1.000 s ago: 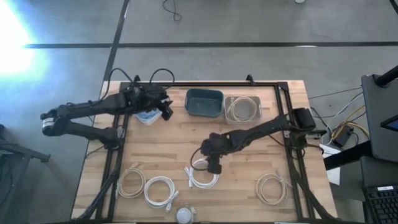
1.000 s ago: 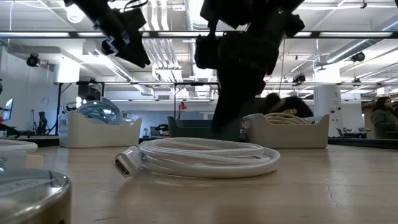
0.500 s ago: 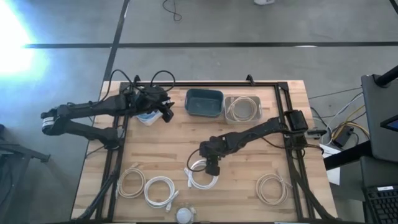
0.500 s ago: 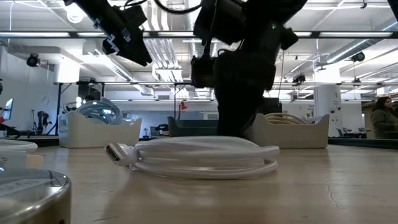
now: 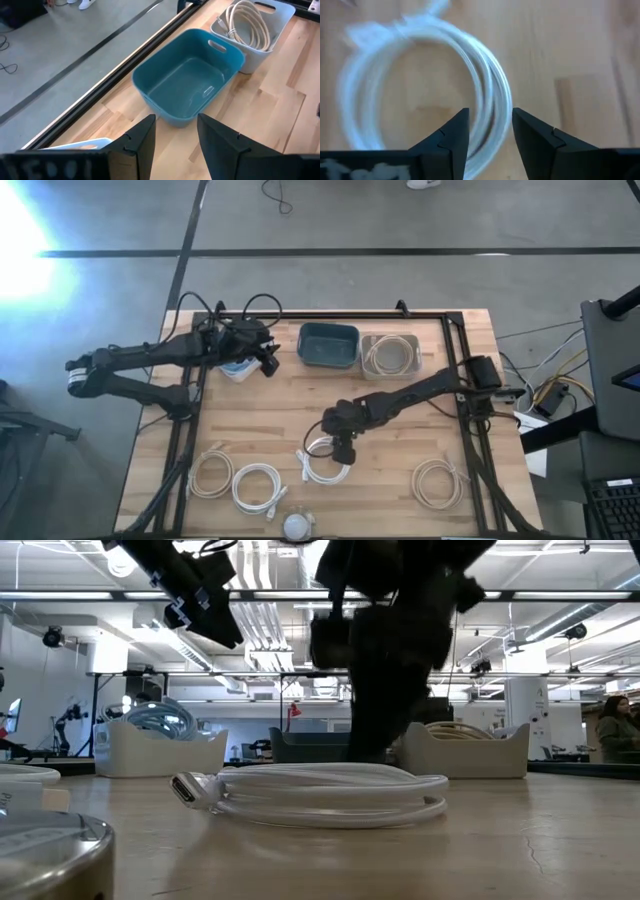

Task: Pick & Place USB Port
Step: Put the right white charger cable into the blue bin

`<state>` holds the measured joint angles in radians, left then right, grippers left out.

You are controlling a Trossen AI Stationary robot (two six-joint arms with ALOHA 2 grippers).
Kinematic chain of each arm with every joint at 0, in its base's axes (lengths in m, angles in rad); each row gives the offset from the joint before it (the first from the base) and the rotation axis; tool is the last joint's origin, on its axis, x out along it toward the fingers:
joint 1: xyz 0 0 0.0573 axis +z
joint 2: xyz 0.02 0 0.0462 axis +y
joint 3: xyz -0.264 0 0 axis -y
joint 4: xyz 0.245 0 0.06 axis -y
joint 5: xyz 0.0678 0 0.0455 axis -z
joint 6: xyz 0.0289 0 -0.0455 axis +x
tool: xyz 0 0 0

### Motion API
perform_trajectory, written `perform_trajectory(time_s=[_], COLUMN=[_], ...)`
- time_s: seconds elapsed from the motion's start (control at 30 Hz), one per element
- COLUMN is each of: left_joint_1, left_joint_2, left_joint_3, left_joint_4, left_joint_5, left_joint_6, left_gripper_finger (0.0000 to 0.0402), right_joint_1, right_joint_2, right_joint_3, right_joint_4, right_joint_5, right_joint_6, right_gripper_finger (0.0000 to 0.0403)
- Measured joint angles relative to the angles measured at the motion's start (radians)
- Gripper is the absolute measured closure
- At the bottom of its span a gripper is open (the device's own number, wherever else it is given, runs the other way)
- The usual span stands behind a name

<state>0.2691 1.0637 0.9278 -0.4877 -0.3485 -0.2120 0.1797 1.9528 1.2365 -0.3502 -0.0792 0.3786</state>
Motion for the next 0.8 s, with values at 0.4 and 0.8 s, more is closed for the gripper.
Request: perform_trajectory(time_s=[0.4, 0.8], left_joint_1=[0.0, 0.0], left_joint_2=[0.001, 0.0], left_joint_3=[-0.045, -0.107], left_joint_4=[-0.002, 0.004], left_joint_5=[0.0, -0.018], left_joint_6=[0.006, 0.005], left_gripper_finger=[0.0248, 0.0248], right_joint_1=[0.005, -0.019], right_joint_2=[0.133, 0.045], right_joint_3=[0.009, 0.007], right_joint_4=[0.088, 0.048], right_joint_5=[0.004, 0.249], right_joint_6=[-0.062, -0.3], right_gripper_finger=[0.0233, 0.0375])
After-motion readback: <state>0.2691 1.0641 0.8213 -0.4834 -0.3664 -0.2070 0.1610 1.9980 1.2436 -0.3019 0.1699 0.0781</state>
